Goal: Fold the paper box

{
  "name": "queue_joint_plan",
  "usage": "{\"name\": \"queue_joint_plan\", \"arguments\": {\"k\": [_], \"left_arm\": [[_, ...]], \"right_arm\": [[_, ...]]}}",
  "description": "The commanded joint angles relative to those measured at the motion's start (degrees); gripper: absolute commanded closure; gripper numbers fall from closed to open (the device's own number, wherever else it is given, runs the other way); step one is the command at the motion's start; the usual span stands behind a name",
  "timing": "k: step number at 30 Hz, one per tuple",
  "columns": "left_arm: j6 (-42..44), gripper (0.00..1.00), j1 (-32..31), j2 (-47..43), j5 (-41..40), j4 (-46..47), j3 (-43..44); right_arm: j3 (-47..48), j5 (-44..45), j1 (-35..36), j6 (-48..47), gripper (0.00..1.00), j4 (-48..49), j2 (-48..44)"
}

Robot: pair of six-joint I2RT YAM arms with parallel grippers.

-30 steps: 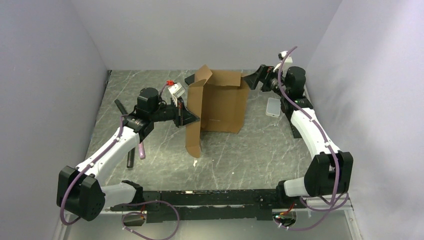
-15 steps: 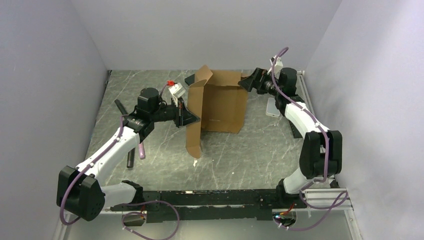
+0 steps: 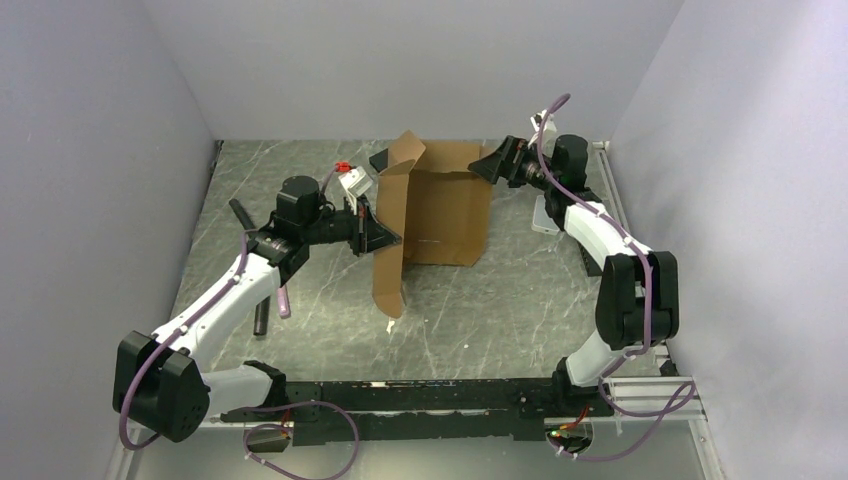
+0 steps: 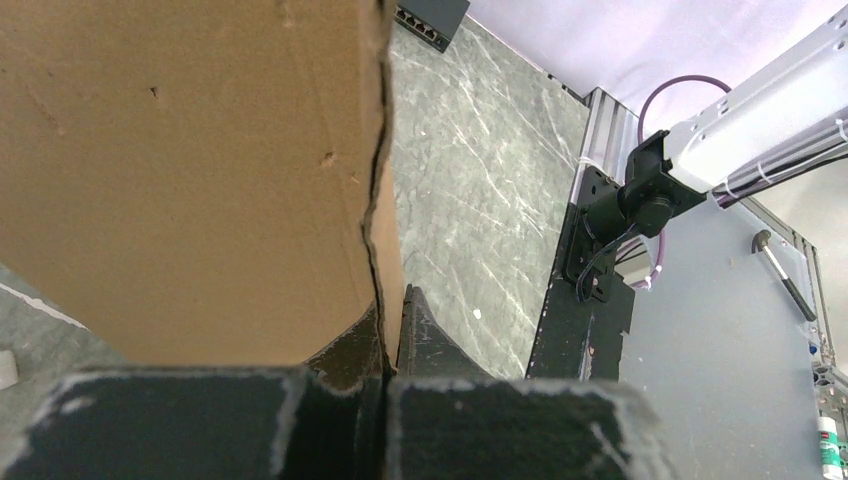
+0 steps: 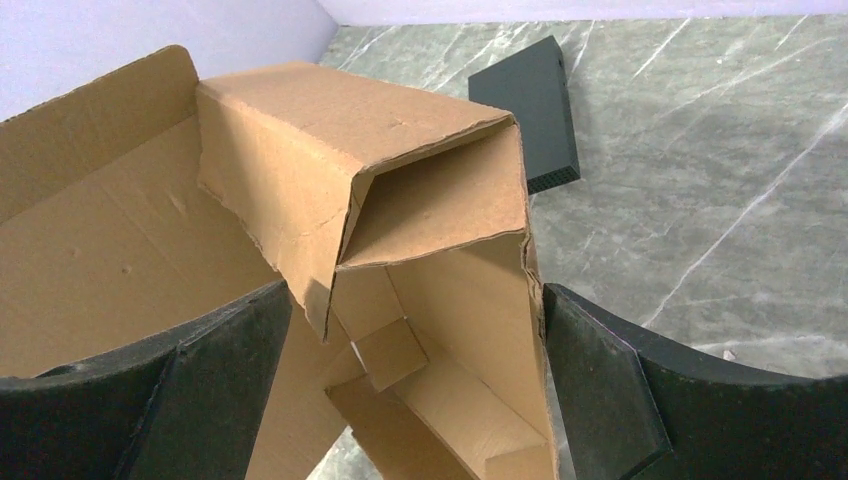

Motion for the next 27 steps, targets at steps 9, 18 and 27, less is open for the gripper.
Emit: {"name": "queue_joint_plan", "arguments": {"k": [9, 18, 27], "left_arm": [[-0.5, 1.00, -1.2, 1.2, 1.0, 4.2, 2.1], [0.2, 1.00, -1.9, 2.3, 0.7, 3.9, 2.3], [1.2, 1.00, -1.8, 1.7, 0.1, 3.0, 2.0]], "right_arm": [[5.9, 12.4, 6.1, -4.5, 0.04, -7.5, -1.9], [8.8, 18.0, 8.6, -7.3, 0.30, -9.9, 0.4], [8.9, 13.2, 9.2, -10.1, 0.16, -9.6, 0.5]]}}
